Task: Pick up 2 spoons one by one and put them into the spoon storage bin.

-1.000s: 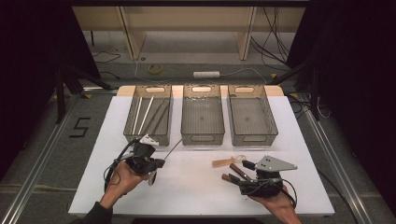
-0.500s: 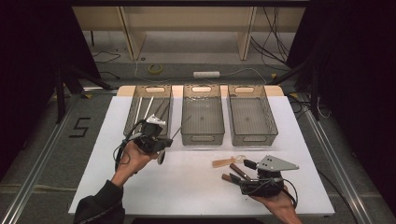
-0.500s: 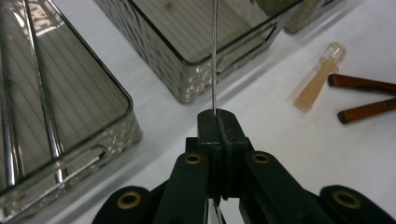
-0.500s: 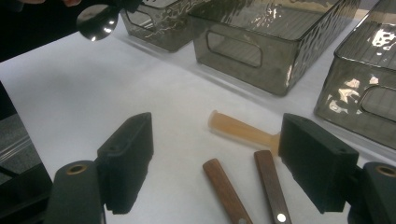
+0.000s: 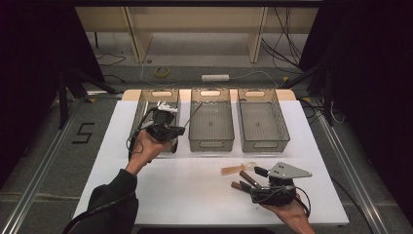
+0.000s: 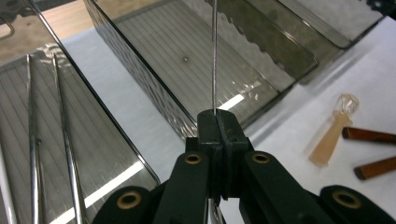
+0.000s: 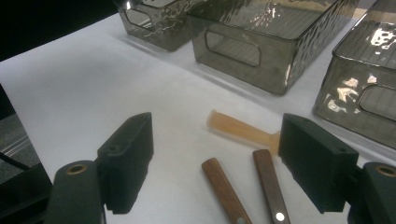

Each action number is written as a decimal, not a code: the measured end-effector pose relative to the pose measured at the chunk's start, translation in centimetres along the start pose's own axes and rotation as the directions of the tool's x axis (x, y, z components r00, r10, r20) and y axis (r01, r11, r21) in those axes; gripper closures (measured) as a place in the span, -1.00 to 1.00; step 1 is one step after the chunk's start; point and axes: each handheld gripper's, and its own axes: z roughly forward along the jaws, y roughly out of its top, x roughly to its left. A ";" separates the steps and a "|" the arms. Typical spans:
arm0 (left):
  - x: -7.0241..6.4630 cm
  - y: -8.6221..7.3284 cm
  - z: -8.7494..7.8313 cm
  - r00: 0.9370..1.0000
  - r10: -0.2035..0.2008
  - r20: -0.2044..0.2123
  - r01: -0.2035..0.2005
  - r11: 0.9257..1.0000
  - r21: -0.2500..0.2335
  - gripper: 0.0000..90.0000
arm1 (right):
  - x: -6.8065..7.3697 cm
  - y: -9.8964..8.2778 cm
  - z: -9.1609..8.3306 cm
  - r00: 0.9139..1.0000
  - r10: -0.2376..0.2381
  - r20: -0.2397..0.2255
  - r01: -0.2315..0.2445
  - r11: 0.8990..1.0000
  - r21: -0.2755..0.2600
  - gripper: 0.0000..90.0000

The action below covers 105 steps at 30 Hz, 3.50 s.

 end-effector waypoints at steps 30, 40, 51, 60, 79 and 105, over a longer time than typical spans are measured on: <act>0.7 5.2 6.3 0.994 -0.105 -0.025 0.104 0.994 -0.028 0.98 | -0.1 0.0 -0.1 1.000 0.004 -0.010 -0.004 1.000 -0.003 -0.38; 1.2 5.0 7.9 0.988 -0.152 -0.034 0.151 0.988 -0.038 0.98 | 0.0 0.0 0.0 1.000 -0.001 -0.014 0.001 1.000 0.002 -0.38; 0.9 4.5 9.3 0.989 -0.146 -0.033 0.145 0.989 -0.027 0.97 | 0.1 0.0 0.0 1.000 -0.002 -0.018 0.002 1.000 0.006 -0.38; 0.7 4.1 10.2 0.989 -0.145 -0.034 0.144 0.989 -0.026 0.94 | 0.0 -0.1 0.0 1.000 -0.002 -0.019 0.002 1.000 0.006 -0.38; -1.3 3.0 7.1 0.996 -0.059 0.064 0.059 0.998 0.007 -0.08 | -0.1 0.0 -0.2 1.000 0.002 -0.011 -0.002 1.000 0.003 -0.38; -6.8 -1.7 5.8 0.968 0.121 0.218 -0.116 0.993 -0.037 -0.49 | -0.2 0.0 -0.3 1.000 0.006 -0.003 -0.006 1.000 -0.004 -0.38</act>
